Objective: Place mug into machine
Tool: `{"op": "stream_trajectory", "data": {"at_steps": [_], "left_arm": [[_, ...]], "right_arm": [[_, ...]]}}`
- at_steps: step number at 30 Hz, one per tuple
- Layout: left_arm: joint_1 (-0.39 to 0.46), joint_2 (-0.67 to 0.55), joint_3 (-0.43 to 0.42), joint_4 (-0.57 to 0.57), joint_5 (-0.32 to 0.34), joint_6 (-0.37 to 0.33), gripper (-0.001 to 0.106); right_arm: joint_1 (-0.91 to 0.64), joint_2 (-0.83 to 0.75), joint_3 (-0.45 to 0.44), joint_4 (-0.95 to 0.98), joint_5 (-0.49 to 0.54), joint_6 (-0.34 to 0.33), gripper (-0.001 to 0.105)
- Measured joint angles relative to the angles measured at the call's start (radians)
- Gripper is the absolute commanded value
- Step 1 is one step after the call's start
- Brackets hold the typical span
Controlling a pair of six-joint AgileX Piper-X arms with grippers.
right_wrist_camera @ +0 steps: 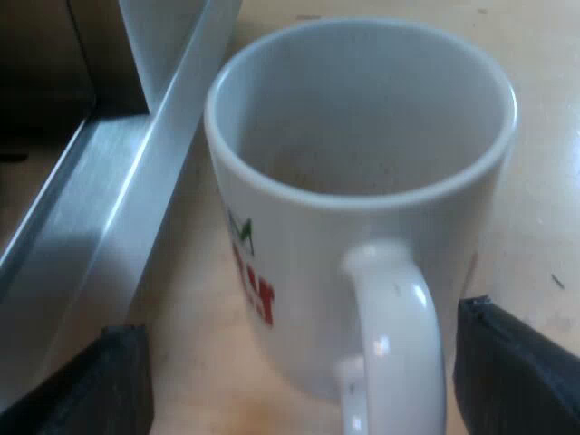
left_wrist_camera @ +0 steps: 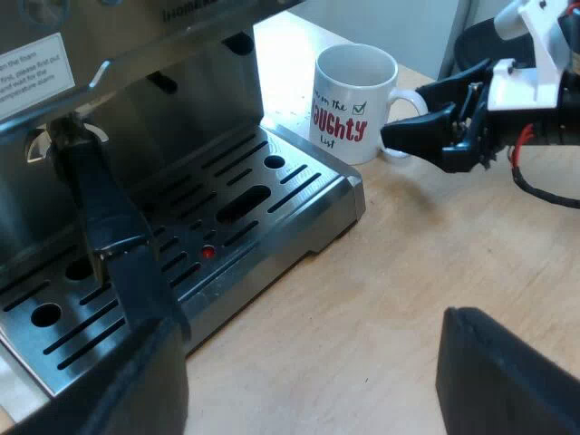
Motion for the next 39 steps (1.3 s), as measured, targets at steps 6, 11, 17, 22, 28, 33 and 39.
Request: {"op": "stream_trajectory", "data": {"at_steps": [6,11,17,22,28,33,39], "left_arm": [[0.0,0.0,0.0,0.0,0.0,0.0,0.061],[0.0,0.0,0.0,0.0,0.0,0.0,0.061],[0.0,0.0,0.0,0.0,0.0,0.0,0.061],[0.0,0.0,0.0,0.0,0.0,0.0,0.061],[0.0,0.0,0.0,0.0,0.0,0.0,0.061],[0.0,0.0,0.0,0.0,0.0,0.0,0.061],[0.0,0.0,0.0,0.0,0.0,0.0,0.061]], "right_arm": [[0.0,0.083,-0.075,-0.002,0.003,0.0,0.07],[0.0,0.096,-0.076,0.007,0.003,0.0,0.07],[0.0,0.096,-0.076,0.007,0.003,0.0,0.05],[0.0,0.096,-0.076,0.007,0.003,0.0,0.009],[0.0,0.096,-0.076,0.009,0.005,0.0,0.0],[0.0,0.09,-0.076,0.016,0.004,0.0,0.0],[0.0,0.02,-0.041,0.051,0.006,0.0,0.0]]}}
